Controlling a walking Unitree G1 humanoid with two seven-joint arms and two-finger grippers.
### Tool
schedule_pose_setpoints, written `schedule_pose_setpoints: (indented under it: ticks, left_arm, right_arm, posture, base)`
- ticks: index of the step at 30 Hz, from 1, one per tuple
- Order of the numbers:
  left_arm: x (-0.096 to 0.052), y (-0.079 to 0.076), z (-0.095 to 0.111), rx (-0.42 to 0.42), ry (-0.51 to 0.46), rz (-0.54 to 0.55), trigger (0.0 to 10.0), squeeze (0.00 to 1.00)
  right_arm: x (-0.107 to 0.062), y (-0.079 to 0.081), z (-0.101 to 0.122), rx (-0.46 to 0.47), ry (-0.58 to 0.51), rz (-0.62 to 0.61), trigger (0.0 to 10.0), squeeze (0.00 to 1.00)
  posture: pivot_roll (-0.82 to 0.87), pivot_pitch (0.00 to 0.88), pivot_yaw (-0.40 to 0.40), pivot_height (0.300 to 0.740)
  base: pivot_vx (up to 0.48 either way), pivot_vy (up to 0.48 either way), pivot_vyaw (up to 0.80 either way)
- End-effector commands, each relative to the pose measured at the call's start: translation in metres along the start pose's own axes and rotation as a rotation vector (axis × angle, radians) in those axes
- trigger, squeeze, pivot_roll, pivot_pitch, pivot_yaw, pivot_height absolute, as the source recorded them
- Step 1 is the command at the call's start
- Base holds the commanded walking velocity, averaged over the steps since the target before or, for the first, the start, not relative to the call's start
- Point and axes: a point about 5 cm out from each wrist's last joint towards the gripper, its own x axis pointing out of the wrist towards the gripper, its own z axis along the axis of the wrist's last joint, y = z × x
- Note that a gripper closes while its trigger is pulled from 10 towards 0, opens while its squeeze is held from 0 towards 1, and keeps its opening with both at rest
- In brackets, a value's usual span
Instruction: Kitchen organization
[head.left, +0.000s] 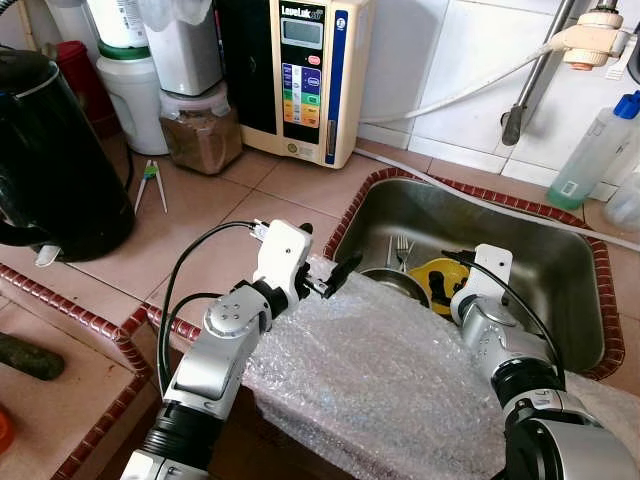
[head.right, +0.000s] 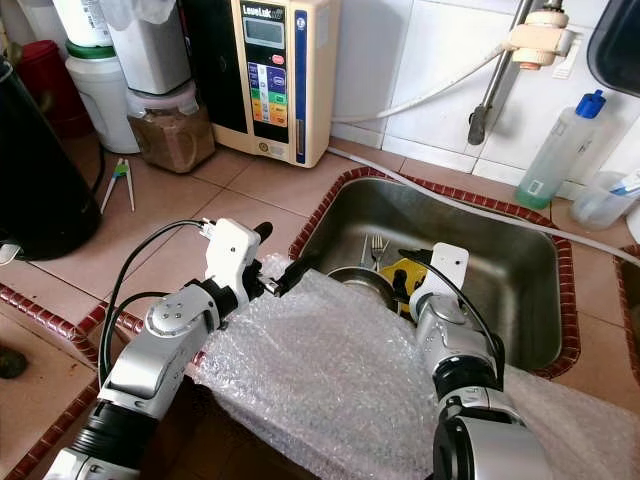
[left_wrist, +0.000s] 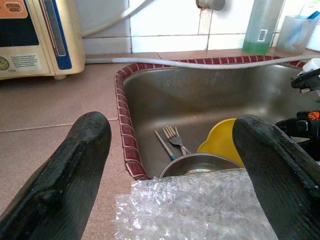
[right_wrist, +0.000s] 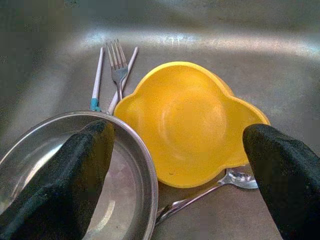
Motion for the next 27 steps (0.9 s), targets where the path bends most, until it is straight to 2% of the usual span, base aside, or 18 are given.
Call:
schedule_pose_setpoints:
  ticks: [1, 19, 20, 21, 27]
  left_arm:
    - [0.002, 0.000, 0.007, 0.016, -0.017, -0.001, 10.0, 1.00]
    - [0.002, 0.000, 0.007, 0.016, -0.017, -0.001, 10.0, 1.00]
    - [0.003, 0.000, 0.007, 0.016, -0.017, 0.000, 10.0, 1.00]
    - [0.005, 0.001, 0.008, 0.014, -0.018, 0.035, 10.0, 1.00]
    - [0.005, 0.006, 0.010, 0.010, -0.038, 0.095, 10.0, 1.00]
  right_arm:
    - [0.000, 0.000, 0.000, -0.005, -0.001, -0.001, 10.0, 1.00]
    - [0.000, 0.000, 0.000, -0.005, -0.001, -0.001, 10.0, 1.00]
    - [-0.001, -0.001, 0.002, -0.032, -0.015, -0.006, 10.0, 0.94]
    - [-0.001, -0.004, 0.009, -0.055, -0.044, 0.009, 10.0, 0.00]
    - [-0.002, 0.001, 0.018, -0.107, -0.103, 0.044, 10.0, 0.00]
  posture:
    - [-0.01, 0.007, 0.005, 0.740]
    - [-0.01, 0.007, 0.005, 0.740]
    - [0.00, 0.000, 0.000, 0.740]
    - [-0.02, 0.002, -0.008, 0.740]
    - [-0.02, 0.000, -0.008, 0.740]
  base:
    - [0.000, 0.000, 0.00]
    - [0.000, 0.000, 0.00]
    - [0.000, 0.000, 0.00]
    - [0.000, 0.000, 0.00]
    - [0.000, 0.000, 0.00]
